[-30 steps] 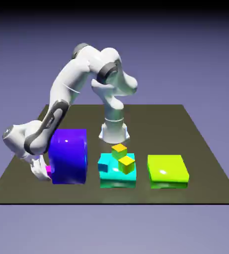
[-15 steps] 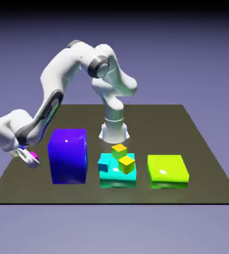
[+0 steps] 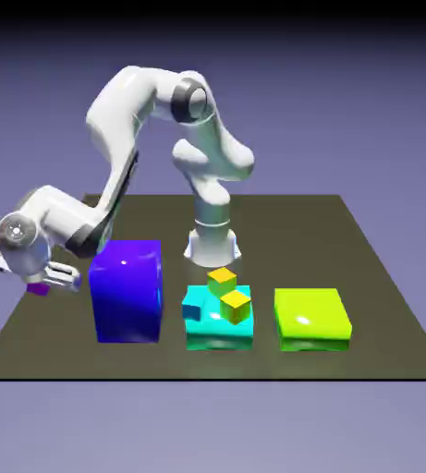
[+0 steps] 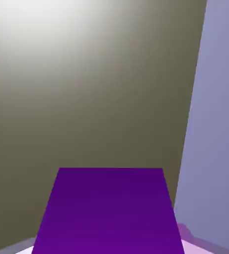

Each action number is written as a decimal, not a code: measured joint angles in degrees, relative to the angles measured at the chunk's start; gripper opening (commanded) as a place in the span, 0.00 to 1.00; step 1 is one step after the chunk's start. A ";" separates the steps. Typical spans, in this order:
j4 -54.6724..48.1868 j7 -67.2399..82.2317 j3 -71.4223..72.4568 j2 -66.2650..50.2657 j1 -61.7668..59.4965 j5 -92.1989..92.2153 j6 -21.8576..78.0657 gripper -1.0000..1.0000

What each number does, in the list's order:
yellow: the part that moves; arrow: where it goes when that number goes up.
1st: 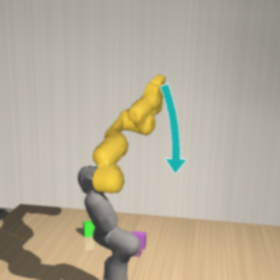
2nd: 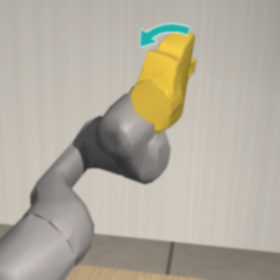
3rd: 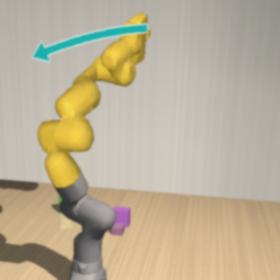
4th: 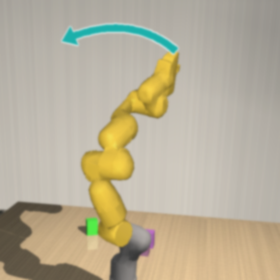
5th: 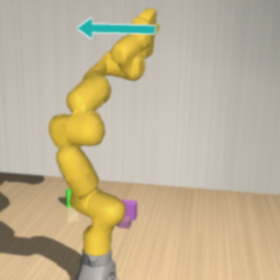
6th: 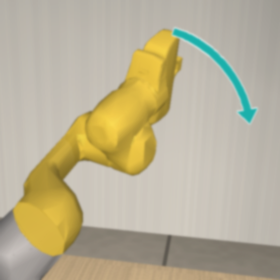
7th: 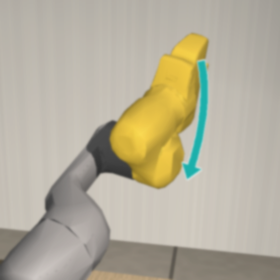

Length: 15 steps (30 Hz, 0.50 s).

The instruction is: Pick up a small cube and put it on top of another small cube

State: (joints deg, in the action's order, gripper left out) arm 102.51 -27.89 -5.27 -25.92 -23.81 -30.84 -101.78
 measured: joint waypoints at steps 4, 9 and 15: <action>7.16 1.08 3.78 7.83 5.55 -1.20 -0.63 0.00; 17.54 0.97 5.20 16.95 14.59 3.79 -2.13 0.00; 30.00 0.84 6.91 27.89 26.49 9.78 -3.92 0.00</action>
State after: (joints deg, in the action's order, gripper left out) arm 132.51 -27.05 1.64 1.97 2.68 -21.07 -105.70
